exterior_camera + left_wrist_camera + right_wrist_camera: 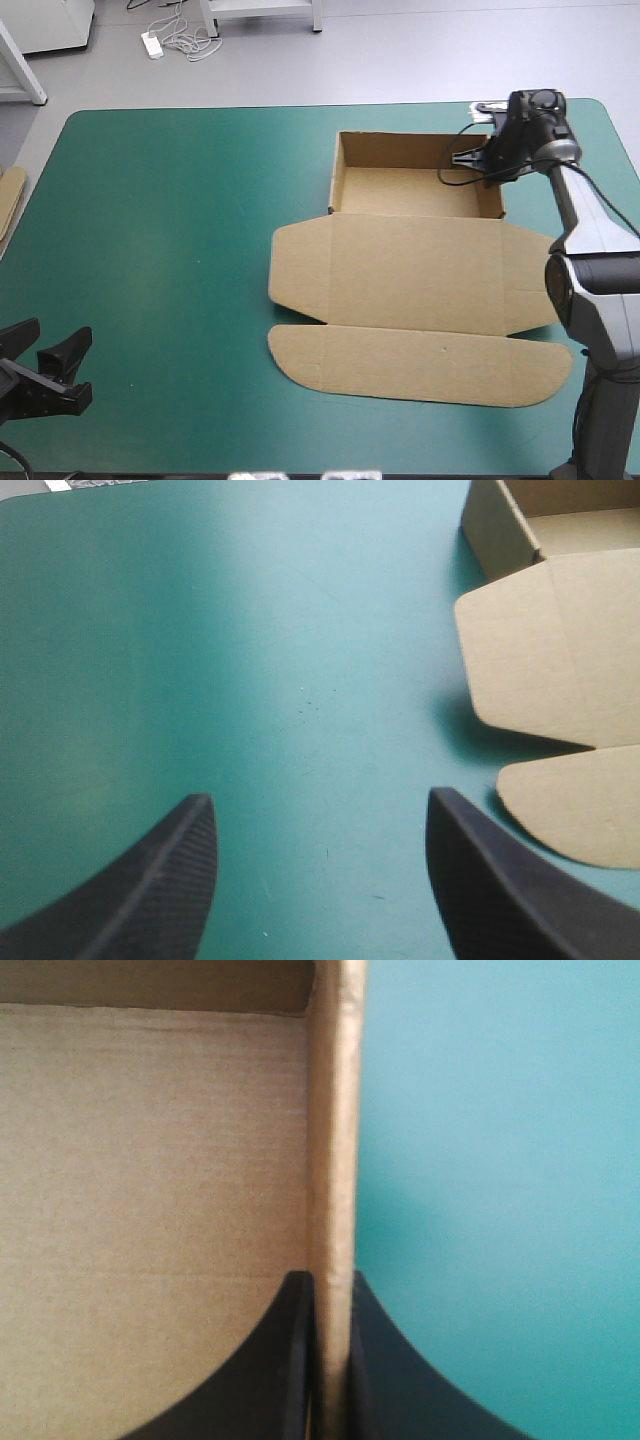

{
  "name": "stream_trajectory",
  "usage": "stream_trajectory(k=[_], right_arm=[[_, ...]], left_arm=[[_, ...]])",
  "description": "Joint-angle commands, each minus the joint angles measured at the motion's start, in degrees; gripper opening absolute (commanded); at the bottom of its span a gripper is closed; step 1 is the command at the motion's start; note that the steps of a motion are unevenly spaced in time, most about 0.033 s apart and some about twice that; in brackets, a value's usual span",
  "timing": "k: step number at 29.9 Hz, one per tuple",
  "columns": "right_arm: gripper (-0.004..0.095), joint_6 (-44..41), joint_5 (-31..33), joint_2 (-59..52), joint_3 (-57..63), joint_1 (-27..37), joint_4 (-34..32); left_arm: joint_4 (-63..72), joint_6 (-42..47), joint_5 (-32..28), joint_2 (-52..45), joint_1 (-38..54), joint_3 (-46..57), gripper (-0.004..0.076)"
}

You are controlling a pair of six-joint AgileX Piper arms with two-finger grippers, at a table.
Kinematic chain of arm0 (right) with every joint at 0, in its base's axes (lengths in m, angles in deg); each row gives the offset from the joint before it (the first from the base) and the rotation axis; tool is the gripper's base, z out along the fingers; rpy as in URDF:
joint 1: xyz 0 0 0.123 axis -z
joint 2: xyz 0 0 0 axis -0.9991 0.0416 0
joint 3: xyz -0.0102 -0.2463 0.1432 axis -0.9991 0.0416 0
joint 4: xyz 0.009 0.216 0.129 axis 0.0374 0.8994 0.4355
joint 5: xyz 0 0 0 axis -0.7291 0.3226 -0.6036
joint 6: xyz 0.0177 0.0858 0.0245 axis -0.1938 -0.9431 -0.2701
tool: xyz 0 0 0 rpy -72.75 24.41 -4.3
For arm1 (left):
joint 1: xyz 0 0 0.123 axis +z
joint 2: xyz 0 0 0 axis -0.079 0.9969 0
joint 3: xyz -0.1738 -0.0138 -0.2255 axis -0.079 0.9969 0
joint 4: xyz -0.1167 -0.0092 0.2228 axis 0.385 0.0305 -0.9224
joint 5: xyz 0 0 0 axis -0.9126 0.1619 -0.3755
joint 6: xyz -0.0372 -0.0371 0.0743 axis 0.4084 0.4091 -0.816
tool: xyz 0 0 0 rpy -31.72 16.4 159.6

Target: Fold the box

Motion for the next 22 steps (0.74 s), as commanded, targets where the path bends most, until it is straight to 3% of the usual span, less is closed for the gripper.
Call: stream_trajectory(k=[1, 12, 22], right_arm=[[-0.0016, 1.38, 1.57, -5.42, -0.39, 5.87, -3.99], [-0.0005, 2.06, 1.57, -8.74, 6.75, 19.69, -4.82], [-0.0005, 2.82, -3.40, -8.48, 7.06, 21.33, -7.47]], left_arm=[[-0.39, 0.00, 2.47, 0.57, -0.34, -1.23, 0.0440], [-3.15, 0.00, 2.47, 0.57, -0.34, -1.23, 0.0440], [-2.97, 0.00, 2.47, 0.57, -0.34, -1.23, 0.0440]])
